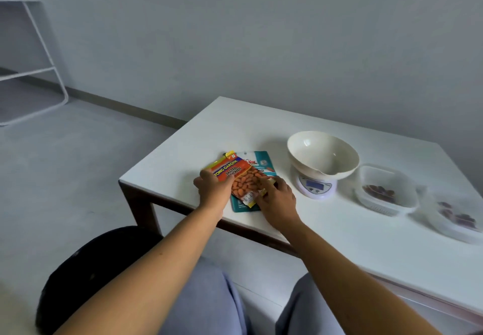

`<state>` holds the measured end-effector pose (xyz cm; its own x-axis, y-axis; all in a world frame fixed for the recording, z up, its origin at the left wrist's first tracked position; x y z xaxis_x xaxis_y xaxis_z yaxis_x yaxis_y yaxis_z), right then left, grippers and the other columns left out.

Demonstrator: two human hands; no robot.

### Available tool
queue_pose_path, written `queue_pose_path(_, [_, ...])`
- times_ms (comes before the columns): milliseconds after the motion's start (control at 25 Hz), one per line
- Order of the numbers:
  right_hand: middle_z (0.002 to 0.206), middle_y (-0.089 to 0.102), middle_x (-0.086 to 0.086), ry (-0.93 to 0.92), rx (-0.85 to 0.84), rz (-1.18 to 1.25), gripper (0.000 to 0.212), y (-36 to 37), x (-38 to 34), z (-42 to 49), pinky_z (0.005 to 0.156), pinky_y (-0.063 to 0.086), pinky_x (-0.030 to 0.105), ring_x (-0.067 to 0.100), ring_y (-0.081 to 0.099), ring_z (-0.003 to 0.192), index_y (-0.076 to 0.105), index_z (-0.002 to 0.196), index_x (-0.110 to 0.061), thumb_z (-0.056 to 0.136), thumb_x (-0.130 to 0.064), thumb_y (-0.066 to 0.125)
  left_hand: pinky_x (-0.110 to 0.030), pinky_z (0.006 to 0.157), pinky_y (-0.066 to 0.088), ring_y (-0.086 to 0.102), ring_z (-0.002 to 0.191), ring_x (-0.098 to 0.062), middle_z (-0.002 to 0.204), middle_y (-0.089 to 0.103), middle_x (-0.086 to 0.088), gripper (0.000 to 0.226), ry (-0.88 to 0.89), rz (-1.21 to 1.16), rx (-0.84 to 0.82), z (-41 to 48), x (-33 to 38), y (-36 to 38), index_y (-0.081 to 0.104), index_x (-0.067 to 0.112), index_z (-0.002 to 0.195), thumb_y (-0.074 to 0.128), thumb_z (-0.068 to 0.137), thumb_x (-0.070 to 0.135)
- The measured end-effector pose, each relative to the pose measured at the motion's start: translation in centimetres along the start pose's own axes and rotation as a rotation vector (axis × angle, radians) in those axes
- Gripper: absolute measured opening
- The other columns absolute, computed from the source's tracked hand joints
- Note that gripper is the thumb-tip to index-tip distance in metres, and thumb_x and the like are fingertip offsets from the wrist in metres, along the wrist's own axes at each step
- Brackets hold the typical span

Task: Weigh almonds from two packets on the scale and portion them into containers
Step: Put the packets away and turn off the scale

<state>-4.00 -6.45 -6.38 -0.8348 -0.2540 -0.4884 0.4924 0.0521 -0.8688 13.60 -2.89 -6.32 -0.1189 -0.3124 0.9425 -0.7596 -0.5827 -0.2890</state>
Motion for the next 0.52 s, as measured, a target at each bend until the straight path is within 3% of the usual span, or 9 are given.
queue_pose_path(200, [0.158, 0.018, 0.01, -0.026, -0.032, -0.079, 0.052, 1.0, -0.6, -0.9, 0.118, 0.019, 0.045, 0.032, 0.019, 0.144, 0.034, 0.145, -0.032, 0.096, -0.049, 0.037, -0.048, 0.086, 0.056, 0.053, 0.102, -0.023, 0.125, 0.035, -0.01, 0.063, -0.116, -0.312, 0.081, 0.3, -1.1, -0.6, 0.037, 0.012, 0.125, 0.076, 0.076, 0.01])
queue_pose_path(320, [0.158, 0.02, 0.009, -0.046, -0.023, -0.078, 0.052, 1.2, -1.2, -1.3, 0.116, 0.019, 0.043, 0.03, 0.021, 0.143, 0.034, 0.144, -0.036, 0.095, -0.053, 0.035, -0.048, 0.086, 0.056, 0.063, 0.103, -0.027, 0.119, 0.056, -0.013, 0.07, -0.173, -0.444, 0.048, 0.4, -2.4, -0.9, 0.038, 0.009, 0.125, 0.081, 0.07, 0.006])
queue_pose_path(400, [0.157, 0.022, 0.006, -0.074, -0.044, -0.055, 0.052, 1.6, -1.9, -1.7, 0.115, 0.019, 0.043, 0.027, 0.023, 0.142, 0.034, 0.144, -0.038, 0.095, -0.054, 0.035, -0.042, 0.081, 0.057, 0.067, 0.096, -0.028, 0.11, 0.067, -0.014, 0.049, -0.195, -0.48, -0.021, -0.1, -3.0, -1.4, 0.051, 0.002, 0.114, 0.079, 0.073, 0.003])
queue_pose_path(520, [0.152, 0.029, 0.005, -0.143, -0.075, 0.068, 0.05, 1.9, -4.1, -2.2, 0.113, 0.021, 0.044, 0.026, 0.029, 0.139, 0.036, 0.142, -0.037, 0.095, -0.051, 0.039, -0.039, 0.081, 0.054, 0.067, 0.088, -0.026, 0.096, 0.07, -0.01, 0.018, -0.206, -0.563, -0.056, -1.8, -3.2, -3.7, 0.064, 0.009, 0.091, 0.07, 0.08, -0.004])
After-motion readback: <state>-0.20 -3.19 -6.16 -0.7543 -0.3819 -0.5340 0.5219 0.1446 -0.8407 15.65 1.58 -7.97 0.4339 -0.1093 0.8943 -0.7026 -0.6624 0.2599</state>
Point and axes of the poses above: each hand's wrist, its own z-axis towards the middle knuckle, its own y-axis out of the palm, x = y × z, the point moved 7 cm from there along z, towards the middle knuckle
